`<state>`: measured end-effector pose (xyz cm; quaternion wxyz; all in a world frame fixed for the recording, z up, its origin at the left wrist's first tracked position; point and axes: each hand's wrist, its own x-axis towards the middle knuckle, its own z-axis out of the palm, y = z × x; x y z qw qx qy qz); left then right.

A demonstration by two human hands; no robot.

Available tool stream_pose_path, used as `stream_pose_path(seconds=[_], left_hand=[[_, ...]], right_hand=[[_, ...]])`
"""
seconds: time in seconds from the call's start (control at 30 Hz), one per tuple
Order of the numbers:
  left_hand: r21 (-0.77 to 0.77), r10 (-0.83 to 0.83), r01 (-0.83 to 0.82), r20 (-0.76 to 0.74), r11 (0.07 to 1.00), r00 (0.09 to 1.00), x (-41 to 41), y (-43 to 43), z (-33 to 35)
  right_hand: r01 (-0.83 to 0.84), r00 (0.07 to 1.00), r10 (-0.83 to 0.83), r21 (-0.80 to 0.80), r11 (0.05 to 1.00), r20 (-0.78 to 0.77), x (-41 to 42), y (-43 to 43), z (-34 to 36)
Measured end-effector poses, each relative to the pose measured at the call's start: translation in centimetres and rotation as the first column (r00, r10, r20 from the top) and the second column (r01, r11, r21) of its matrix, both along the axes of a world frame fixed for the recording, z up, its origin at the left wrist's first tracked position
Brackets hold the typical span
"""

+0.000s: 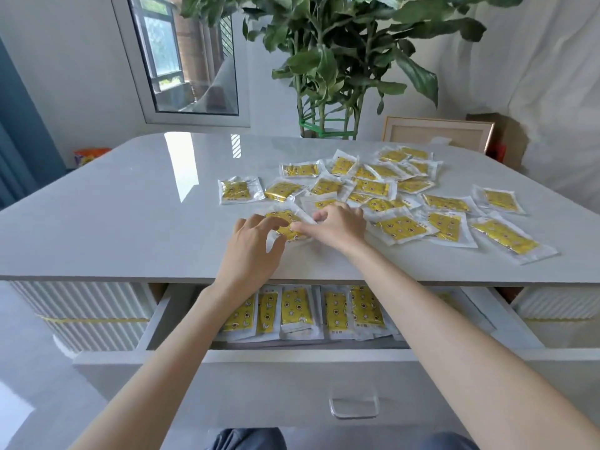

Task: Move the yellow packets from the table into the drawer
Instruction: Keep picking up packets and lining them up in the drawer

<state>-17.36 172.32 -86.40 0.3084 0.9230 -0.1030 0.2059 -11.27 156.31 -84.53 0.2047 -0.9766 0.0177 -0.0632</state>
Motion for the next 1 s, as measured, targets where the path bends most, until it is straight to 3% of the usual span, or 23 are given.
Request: stream_pose_path(seconds=[0.13, 0.23, 0.4, 0.53, 0.63, 0.8, 0.93, 1.0], left_hand=[[0.006, 0.0, 0.001, -0.052, 1.0, 0.999, -0.2, 0.0, 0.0], [-0.029, 0.006, -0.007, -0.054, 1.0, 0.999, 0.2, 0.1, 0.1], [-0.103, 0.013, -0.018, -0.044, 0.994, 0.999, 1.9, 0.6, 0.7], [-0.132, -0.011, 0.0, -0.081, 0.991, 0.997, 3.9, 0.3, 0.9], [-0.111, 0.034, -0.047, -0.119, 0.993, 0.992, 6.1, 0.6, 0.8], [-0.005, 0.259, -0.264, -0.161, 0.965, 0.952, 9.9, 2.3, 0.9], [-0.061, 0.33, -0.359, -0.278, 0.931, 0.902, 12.9, 2.7, 0.9], [-0.049, 0.36, -0.399, -0.342, 0.916, 0.868, 14.4, 2.8, 1.1]], right_hand=[[0.022, 0.995, -0.012, 0.089, 0.996, -0.103, 0.2, 0.0, 0.8], [0.012, 0.997, 0.005, 0.232, 0.973, -0.071, -0.3, -0.4, 1.0], [0.002, 0.996, -0.053, 0.585, 0.811, 0.071, -0.4, -1.7, 3.0], [0.149, 0.975, -0.218, 0.597, 0.788, 0.046, 0.8, -2.9, 3.0], [0.238, 0.966, -0.257, 0.539, 0.808, -0.042, 1.8, -3.3, 2.3], [0.228, 0.974, -0.223, 0.142, 0.963, -0.048, 3.1, -2.2, 2.8], [0.194, 0.949, -0.223, -0.146, 0.97, -0.221, 4.4, -1.2, 2.9], [0.194, 0.941, -0.241, -0.204, 0.96, -0.238, 5.1, -1.2, 2.6]])
